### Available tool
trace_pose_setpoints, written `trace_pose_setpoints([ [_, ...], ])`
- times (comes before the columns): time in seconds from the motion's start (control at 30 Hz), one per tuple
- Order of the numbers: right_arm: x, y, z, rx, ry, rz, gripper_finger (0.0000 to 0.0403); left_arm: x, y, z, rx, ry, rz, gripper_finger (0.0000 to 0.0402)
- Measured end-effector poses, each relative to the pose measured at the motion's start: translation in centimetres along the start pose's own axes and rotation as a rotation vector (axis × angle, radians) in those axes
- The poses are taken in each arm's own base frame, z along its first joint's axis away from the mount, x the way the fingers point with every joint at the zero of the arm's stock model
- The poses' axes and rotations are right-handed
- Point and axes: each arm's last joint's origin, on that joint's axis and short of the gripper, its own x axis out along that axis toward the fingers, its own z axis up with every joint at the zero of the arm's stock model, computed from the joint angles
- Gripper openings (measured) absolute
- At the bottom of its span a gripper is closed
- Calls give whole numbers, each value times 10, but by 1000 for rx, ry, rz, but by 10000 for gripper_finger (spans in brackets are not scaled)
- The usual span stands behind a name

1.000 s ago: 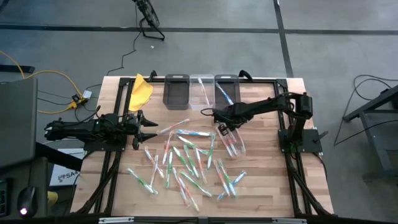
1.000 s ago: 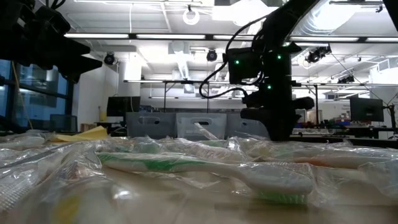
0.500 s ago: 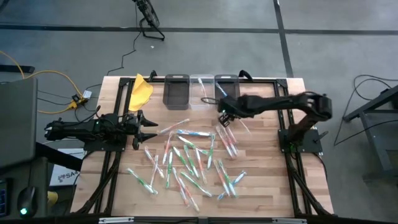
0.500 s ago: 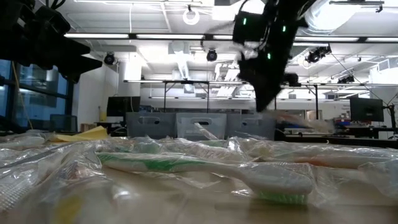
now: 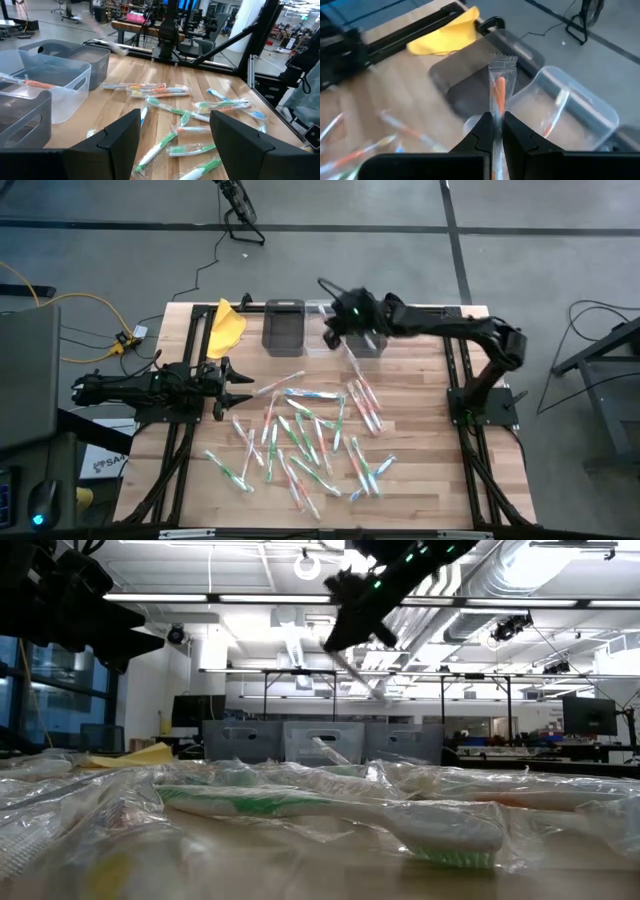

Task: Pick & Place Toothbrushes
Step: Put the orange toothbrush into the transparent bin

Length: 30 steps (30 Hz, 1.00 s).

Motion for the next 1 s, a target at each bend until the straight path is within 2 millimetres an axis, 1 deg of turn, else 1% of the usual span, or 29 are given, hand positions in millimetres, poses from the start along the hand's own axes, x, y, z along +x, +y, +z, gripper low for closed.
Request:
trace_pose_setpoints([
  [0.1, 25, -20, 16, 29, 0, -12, 12, 0, 0, 0, 0, 0, 0, 232],
  [0.23, 51, -44, 39, 103, -18, -3, 12, 0, 0, 0, 0, 0, 0, 232],
  [0.33, 65, -57, 53, 163, -4, 28, 12, 0, 0, 0, 0, 0, 0, 232],
  [0.4, 74, -63, 58, 187, 21, 12, 12, 0, 0, 0, 0, 0, 0, 232],
  [0.47, 84, -68, 57, 200, 66, -7, 12, 0, 0, 0, 0, 0, 0, 232],
  [0.57, 99, -73, 49, 210, 142, -31, 13, 0, 0, 0, 0, 0, 0, 232],
  [0.73, 116, -76, 39, 237, 187, -59, 44, 0, 0, 0, 0, -1, 4, 232],
  [0.8, 120, -76, 35, 238, 205, -44, 54, 0, 0, 0, 0, -2, 6, 232],
  [0.9, 121, -76, 34, 239, 215, -30, 65, 0, 0, 0, 0, -3, 7, 232],
  [1.0, 115, -76, 35, 240, 230, -54, 79, 0, 0, 0, 0, -3, 7, 232],
])
